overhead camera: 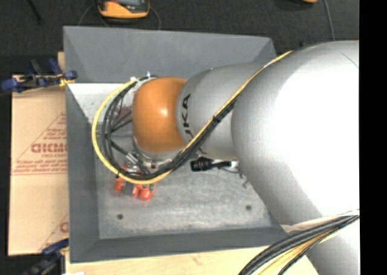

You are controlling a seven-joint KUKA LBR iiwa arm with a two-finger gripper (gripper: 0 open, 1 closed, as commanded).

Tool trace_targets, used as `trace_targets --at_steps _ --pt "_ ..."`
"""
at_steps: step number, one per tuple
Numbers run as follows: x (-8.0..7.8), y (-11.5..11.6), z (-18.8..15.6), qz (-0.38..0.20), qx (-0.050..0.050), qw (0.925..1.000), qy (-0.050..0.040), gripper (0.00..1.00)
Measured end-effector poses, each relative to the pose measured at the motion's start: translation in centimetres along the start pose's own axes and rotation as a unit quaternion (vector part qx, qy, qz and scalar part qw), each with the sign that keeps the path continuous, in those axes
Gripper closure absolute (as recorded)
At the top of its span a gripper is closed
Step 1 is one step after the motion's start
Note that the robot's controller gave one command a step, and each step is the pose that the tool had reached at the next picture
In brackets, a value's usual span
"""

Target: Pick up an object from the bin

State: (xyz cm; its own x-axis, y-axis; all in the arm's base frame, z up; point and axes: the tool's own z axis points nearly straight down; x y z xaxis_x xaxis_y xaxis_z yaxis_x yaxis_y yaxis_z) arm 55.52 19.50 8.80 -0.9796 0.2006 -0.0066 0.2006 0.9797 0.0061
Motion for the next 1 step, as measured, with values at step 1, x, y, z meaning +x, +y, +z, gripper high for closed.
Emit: trace_targets --at_steps 1 --pt "-0.98 0.28 -20.47 0.018 0.0 0.9998 -0.0022 1.0"
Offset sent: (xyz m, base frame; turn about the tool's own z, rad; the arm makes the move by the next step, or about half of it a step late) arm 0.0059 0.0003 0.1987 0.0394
